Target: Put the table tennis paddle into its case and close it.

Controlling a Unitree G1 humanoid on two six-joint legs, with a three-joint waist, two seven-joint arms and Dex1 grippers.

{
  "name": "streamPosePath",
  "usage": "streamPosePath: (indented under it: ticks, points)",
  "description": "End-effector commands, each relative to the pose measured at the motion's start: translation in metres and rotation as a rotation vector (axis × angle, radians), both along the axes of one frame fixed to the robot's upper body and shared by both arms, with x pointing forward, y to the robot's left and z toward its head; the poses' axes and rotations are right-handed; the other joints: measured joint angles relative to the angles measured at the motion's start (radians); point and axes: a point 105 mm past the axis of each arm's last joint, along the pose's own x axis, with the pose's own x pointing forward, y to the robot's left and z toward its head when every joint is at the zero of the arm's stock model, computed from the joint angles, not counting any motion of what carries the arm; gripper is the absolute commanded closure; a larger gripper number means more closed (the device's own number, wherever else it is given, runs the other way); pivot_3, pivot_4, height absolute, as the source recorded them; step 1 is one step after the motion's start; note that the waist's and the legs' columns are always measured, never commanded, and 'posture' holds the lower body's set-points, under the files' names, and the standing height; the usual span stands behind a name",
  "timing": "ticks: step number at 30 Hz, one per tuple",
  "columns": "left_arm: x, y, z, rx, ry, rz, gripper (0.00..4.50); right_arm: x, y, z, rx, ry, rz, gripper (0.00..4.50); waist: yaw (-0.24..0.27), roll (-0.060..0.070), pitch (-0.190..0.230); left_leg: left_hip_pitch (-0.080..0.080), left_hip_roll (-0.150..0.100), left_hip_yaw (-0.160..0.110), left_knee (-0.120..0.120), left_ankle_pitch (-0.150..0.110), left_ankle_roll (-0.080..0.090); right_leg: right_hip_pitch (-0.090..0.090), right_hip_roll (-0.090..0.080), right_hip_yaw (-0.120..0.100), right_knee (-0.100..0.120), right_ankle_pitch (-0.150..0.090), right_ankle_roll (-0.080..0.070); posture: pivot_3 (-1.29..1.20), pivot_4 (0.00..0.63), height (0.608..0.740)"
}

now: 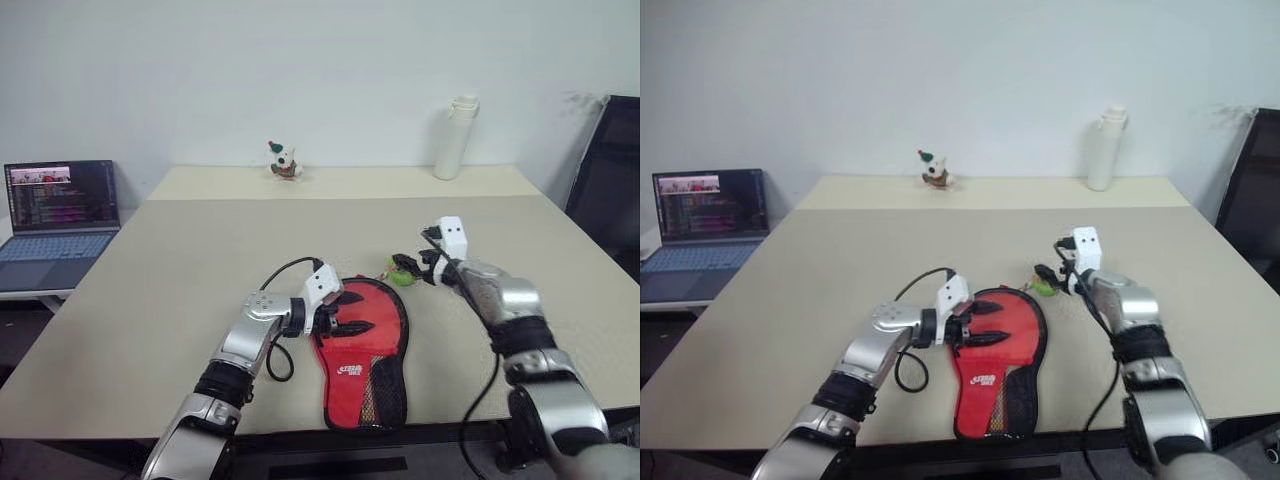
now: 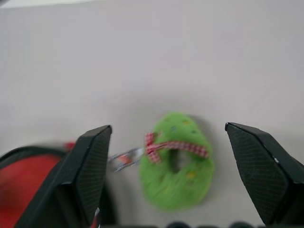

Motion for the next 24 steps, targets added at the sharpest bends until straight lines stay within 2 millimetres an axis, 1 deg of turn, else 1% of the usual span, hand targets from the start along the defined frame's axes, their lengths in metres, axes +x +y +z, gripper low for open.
streamPosePath:
  ticks: [1, 5, 9, 12, 13, 17, 22, 24]
  points:
    - [-0.002, -0.004, 0.011, -0.016, -0.046, -0.008, 1.20, 0.013, -0.010, -0.001, -0.057, -0.043, -0.090, 0.36, 0.002, 0.000, 0.000, 0.000, 0.000, 0.000, 0.000, 0.000, 0.000, 0.000, -0.001, 0.000, 0.000, 0.000, 0.000, 0.00, 0.150, 0.740]
    - [-0.004, -0.002, 0.010, -0.012, -0.047, 0.004, 1.20, 0.015, -0.011, -0.019, -0.105, -0.002, -0.108, 0.36, 0.001, 0.000, 0.000, 0.000, -0.001, 0.000, 0.000, 0.000, 0.000, 0.000, -0.002, 0.001, 0.000, 0.000, 0.000, 0.00, 0.150, 0.740]
    - [-0.003, -0.001, 0.010, -0.005, -0.055, 0.016, 1.20, 0.012, -0.003, -0.025, -0.103, 0.026, -0.061, 0.36, -0.001, 0.001, 0.000, 0.001, -0.001, -0.001, 0.000, 0.000, 0.000, 0.000, -0.002, 0.001, 0.001, 0.000, 0.000, 0.00, 0.150, 0.740]
    - [-0.002, -0.002, 0.010, 0.000, -0.058, 0.017, 1.14, 0.011, 0.002, -0.027, -0.105, 0.035, -0.030, 0.95, -0.001, 0.001, 0.000, 0.002, 0.000, -0.001, 0.000, 0.000, 0.000, 0.000, -0.001, 0.001, 0.002, 0.000, 0.000, 0.00, 0.150, 0.740]
    - [-0.001, -0.003, 0.009, 0.002, -0.057, 0.017, 1.14, 0.010, 0.005, -0.028, -0.106, 0.039, -0.017, 1.26, -0.001, 0.001, 0.000, 0.002, 0.000, -0.001, 0.000, 0.000, 0.000, 0.000, -0.001, 0.001, 0.002, 0.000, 0.000, 0.00, 0.150, 0.740]
    - [0.005, -0.007, -0.006, 0.058, -0.055, 0.004, 1.14, 0.006, 0.016, -0.034, -0.111, 0.056, 0.036, 2.69, -0.001, 0.001, 0.000, 0.002, 0.000, -0.001, 0.000, 0.000, 0.000, 0.000, -0.001, 0.001, 0.002, 0.000, 0.000, 0.00, 0.150, 0.740]
    - [0.007, -0.010, -0.021, 0.092, -0.035, -0.014, 1.14, 0.003, 0.020, -0.036, -0.134, 0.059, 0.062, 4.43, 0.000, 0.001, 0.000, 0.002, 0.000, -0.001, 0.000, 0.000, 0.000, 0.001, -0.001, 0.001, 0.002, 0.000, 0.000, 0.00, 0.150, 0.740]
    - [0.007, -0.011, -0.025, 0.092, -0.024, -0.018, 1.14, 0.004, 0.018, -0.034, -0.142, 0.048, 0.058, 4.47, 0.000, 0.001, 0.000, 0.002, 0.000, -0.001, 0.000, 0.000, 0.000, 0.001, -0.001, 0.001, 0.002, 0.000, 0.000, 0.00, 0.150, 0.740]
